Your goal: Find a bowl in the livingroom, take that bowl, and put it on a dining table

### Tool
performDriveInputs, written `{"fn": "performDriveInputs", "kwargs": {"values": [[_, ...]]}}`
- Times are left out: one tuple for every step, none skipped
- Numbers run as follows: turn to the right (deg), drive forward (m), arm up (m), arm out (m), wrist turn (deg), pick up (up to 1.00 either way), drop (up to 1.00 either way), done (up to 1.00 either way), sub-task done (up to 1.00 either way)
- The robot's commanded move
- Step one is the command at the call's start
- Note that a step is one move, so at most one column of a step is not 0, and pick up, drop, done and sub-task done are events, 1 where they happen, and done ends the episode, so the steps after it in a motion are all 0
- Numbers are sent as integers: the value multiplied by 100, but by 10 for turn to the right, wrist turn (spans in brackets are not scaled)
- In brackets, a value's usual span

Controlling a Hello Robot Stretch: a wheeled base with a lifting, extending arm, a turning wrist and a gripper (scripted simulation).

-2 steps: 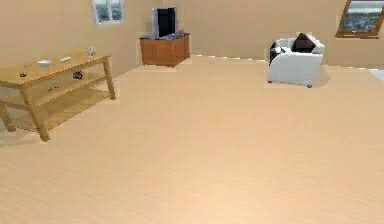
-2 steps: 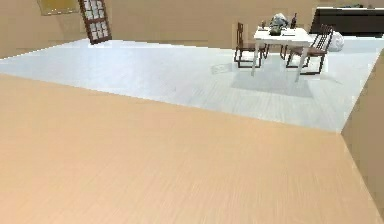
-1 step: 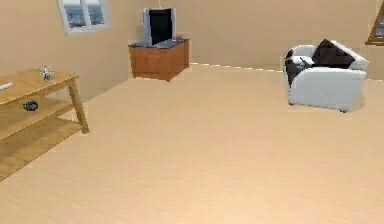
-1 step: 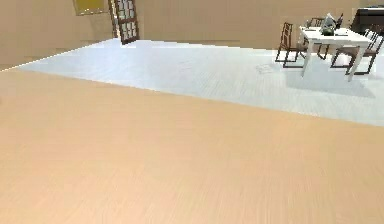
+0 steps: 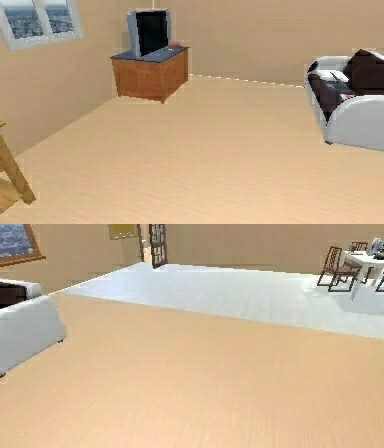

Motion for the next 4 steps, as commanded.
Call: {"fn": "performDriveInputs", "kwargs": {"values": [[0,100,0,0,0,0,0,0,0],[0,100,0,0,0,0,0,0,0],[0,100,0,0,0,0,0,0,0],[-60,0,0,0,0,0,0,0,0]]}}
